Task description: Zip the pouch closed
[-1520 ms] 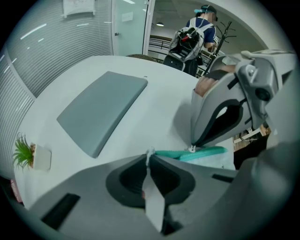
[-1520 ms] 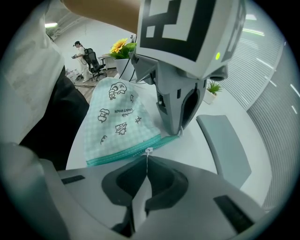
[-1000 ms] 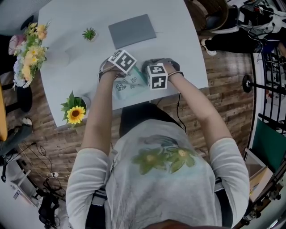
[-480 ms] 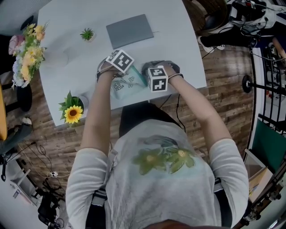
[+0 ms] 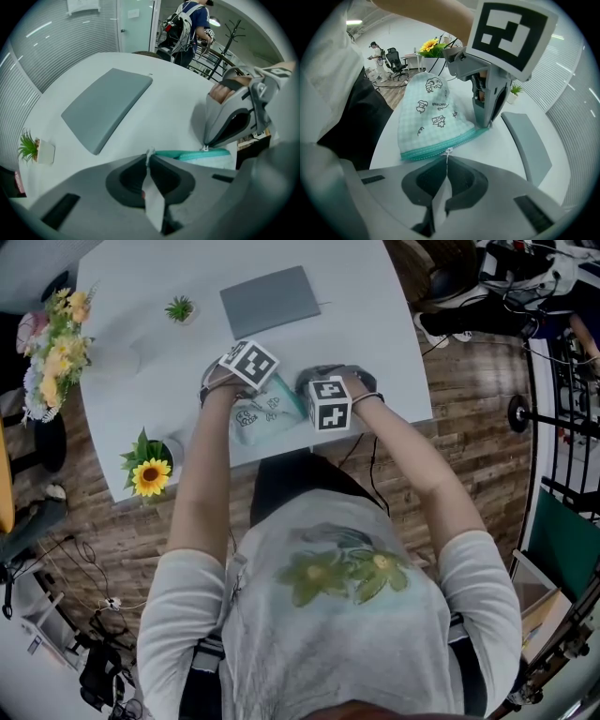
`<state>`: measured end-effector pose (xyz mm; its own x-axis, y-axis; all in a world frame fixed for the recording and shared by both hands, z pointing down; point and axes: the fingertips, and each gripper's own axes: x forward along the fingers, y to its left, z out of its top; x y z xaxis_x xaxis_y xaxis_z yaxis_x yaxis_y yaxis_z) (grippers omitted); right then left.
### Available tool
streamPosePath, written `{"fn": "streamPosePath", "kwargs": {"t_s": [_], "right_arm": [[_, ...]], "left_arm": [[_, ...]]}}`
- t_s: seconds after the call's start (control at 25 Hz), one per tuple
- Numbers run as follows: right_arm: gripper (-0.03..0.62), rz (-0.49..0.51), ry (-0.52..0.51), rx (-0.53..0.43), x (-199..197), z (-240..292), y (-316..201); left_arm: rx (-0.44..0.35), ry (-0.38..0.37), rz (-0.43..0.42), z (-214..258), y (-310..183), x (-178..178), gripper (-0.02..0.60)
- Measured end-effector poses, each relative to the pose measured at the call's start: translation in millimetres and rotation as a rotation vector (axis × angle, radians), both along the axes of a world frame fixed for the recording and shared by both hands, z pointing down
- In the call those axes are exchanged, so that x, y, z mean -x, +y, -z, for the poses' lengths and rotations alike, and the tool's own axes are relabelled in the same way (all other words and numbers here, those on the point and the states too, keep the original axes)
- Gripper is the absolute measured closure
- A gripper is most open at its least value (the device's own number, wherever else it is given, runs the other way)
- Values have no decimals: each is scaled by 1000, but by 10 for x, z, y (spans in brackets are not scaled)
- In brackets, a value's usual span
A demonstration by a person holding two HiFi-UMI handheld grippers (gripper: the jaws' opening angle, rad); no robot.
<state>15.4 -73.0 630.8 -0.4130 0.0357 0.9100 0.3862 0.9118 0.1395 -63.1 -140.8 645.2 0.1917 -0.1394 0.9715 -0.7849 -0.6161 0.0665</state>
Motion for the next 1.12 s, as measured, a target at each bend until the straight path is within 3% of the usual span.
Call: {"fn": "streamPosePath", "kwargs": {"t_s": [1.12], "right_arm": [[576,0,19,-7,-76,29,90]], "left_arm": [[-19,-16,29,-8,-7,11,558]]}}
